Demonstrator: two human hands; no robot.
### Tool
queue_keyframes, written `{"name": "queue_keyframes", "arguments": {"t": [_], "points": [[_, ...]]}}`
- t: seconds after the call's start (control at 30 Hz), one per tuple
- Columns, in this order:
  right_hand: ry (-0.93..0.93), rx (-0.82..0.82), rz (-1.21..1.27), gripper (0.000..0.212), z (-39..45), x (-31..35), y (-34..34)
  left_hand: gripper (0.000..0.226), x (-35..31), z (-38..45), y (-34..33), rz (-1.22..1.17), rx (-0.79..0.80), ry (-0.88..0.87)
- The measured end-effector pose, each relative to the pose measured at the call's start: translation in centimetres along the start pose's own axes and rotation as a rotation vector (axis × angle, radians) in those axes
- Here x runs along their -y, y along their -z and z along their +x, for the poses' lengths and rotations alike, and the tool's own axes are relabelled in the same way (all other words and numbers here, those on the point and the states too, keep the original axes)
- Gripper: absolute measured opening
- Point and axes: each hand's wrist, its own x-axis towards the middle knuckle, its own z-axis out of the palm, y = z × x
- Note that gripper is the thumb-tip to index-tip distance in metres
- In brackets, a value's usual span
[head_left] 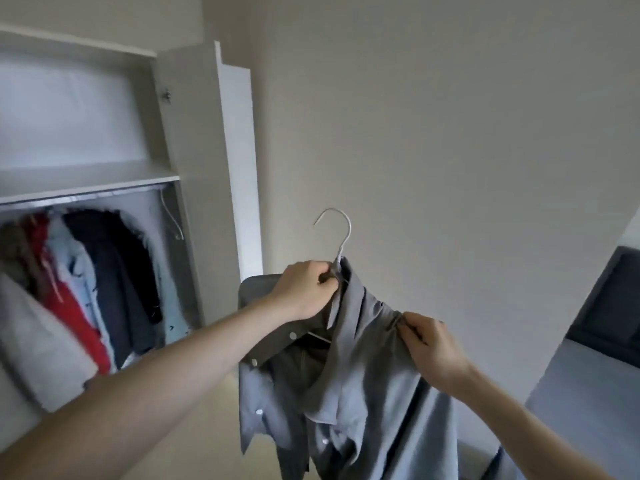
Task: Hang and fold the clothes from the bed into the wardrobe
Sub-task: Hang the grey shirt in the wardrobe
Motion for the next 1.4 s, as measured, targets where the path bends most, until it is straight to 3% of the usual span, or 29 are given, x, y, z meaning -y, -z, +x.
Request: {"name": "queue_keyframes", "arguments": {"t": [0.13,0.37,0.4,0.53,0.6,0.7,0.93,1.4], "points": [[0.004,0.022,0.066,0.038,1.8,1.3,-3.9,0.021,4.3,-2.2,3.3,0.074,-0.061,0.125],[0.038,0.104,0.168,0.037,7.5,7.2,-13.1,0.108,13.0,-6.6,7.0,0.074,-0.028,0.31],[0.05,0.123,0.188,0.036,8.3,8.5,-14.8,0.104,14.4,-6.6,7.5,0.048,-0.065,0.326],[0.071,0.197,0.269,0.038,11.6,12.6,-21.0,0.04,20.3,-5.6,10.7,0.076,-0.282,0.323],[0.047,0.224,0.304,0.034,13.8,14.5,-24.1,0.025,23.6,-4.9,12.8,0.103,-0.314,0.32],[-0.027,0.256,0.356,0.026,16.9,17.1,-28.3,0.023,28.0,-3.7,15.7,0.155,-0.287,0.317],[-0.124,0.213,0.466,0.029,24.0,20.5,-35.7,0.024,37.4,-2.1,22.1,0.151,-0.245,0.4],[-0.113,0.21,0.568,0.024,43.6,22.5,-51.3,0.016,54.9,9.1,34.7,0.311,-0.395,0.493]]}}
